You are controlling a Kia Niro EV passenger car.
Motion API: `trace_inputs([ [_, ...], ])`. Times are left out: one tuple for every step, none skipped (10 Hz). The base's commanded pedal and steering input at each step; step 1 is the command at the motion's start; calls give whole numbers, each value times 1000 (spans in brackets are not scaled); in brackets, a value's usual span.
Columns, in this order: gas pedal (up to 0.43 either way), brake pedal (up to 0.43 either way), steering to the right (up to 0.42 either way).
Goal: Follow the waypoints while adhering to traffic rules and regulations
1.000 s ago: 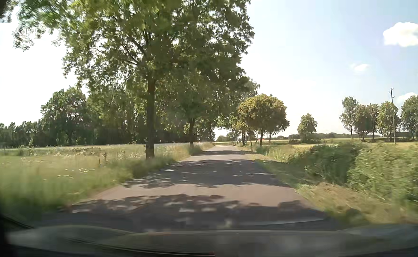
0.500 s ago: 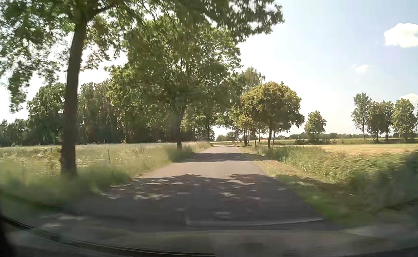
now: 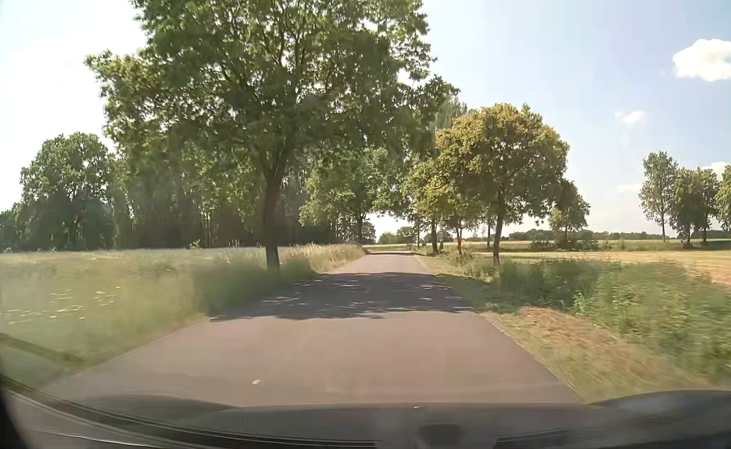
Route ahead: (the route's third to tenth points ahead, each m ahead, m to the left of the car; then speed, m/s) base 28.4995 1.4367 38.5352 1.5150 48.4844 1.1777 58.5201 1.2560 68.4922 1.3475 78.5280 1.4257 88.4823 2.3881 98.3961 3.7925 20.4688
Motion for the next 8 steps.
trace_inputs([
  [177,6,3],
  [177,6,3],
  [177,6,2],
  [177,6,1],
  [110,6,0],
  [0,6,0],
  [0,6,1],
  [0,6,1],
])
